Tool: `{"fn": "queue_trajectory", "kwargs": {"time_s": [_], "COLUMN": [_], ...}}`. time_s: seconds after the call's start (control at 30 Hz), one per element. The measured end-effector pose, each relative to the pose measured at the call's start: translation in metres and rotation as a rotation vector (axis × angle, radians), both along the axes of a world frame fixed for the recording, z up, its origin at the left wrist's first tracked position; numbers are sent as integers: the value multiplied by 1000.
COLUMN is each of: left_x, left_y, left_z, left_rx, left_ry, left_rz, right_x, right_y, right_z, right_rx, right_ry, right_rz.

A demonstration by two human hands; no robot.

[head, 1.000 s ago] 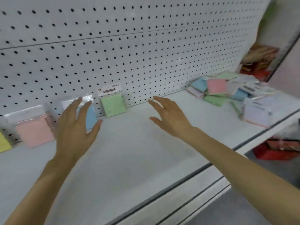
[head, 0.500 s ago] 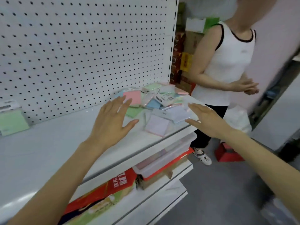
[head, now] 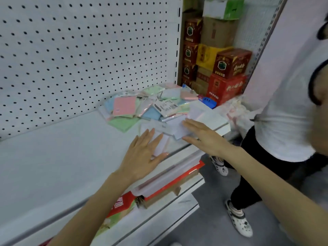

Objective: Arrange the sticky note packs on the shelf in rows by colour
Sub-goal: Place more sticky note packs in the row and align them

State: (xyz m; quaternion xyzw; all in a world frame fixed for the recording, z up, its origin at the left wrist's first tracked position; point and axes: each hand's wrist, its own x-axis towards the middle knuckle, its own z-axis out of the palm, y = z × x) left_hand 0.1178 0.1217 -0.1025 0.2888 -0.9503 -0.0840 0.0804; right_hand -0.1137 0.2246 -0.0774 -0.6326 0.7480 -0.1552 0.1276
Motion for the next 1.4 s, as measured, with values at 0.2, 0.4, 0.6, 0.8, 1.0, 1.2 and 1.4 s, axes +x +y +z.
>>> {"fn": "queue_trajectory", "kwargs": {"time_s": [0.2, 0.4, 0.6, 0.8, 1.0, 1.2, 1.4], "left_x": [15, 43, 47, 46, 46, 47, 41], "left_y": [11, 24, 30, 36, 38, 36, 40], "left_z": [-12, -20, -25, -18, -22, -25, -17], "left_rx": [-39, -123, -116, -38, -36, -46, 18], "left_ry": [28, -3, 41, 267, 210, 227, 325], "left_rz": [0, -28, 24, 119, 95, 120, 214], "right_x": [-6, 3, 8, 26, 41, 44, 42], "right_y": [-9, 23, 38, 31, 30, 29, 29], "right_z": [-11, -34, -40, -48, -57, -58, -48], "right_rx": [53, -124, -246, -443, -505, -501, -421], "right_ry": [64, 178, 75, 26, 16, -53, -71], "right_rz": [102, 166, 98, -83, -141, -166, -175]}}
